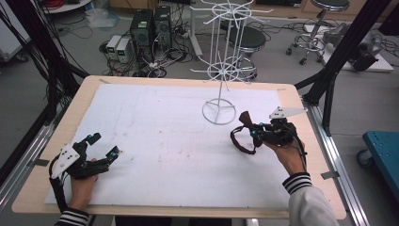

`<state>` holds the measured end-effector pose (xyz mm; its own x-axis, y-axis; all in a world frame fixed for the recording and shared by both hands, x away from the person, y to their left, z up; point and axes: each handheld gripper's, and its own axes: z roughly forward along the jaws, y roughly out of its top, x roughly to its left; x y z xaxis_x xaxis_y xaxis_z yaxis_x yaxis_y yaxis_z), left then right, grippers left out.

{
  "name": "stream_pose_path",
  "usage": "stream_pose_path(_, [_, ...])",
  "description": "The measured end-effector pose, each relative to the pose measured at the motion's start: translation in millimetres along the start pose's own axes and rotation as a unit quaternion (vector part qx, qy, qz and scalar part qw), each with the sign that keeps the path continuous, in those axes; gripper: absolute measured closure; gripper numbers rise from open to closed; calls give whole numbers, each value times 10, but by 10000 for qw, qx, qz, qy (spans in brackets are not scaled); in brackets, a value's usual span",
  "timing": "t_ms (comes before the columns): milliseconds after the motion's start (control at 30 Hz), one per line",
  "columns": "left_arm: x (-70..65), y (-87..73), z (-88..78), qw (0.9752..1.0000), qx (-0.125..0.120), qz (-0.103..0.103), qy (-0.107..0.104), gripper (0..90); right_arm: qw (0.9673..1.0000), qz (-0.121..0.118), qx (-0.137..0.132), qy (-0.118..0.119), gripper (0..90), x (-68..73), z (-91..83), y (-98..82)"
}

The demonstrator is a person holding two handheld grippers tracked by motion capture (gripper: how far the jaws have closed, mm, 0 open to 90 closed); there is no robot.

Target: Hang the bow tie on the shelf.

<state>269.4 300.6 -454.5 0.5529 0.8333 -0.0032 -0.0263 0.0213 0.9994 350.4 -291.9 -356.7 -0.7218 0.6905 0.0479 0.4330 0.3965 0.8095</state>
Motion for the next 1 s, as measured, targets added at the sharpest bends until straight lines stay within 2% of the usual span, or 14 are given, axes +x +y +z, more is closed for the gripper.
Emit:
stream_pose_path(133, [1,0,0,10000,-2,-4,0,142,9999,21,-101,6,768,3,-12,36])
stream_pose_path(500, [0,0,0,10000,1,8,2,143,9989,-124,-454,-1,769,76,-49,205])
stream_pose_path(633, [-1,0,0,10000,3,2,4,142,9973,-111,-730,39,769,104,-87,284])
stream_pose_path(1000, [-2,0,0,10000,-2,5,0,143,9947,-121,-1016,89,768,145,-144,440])
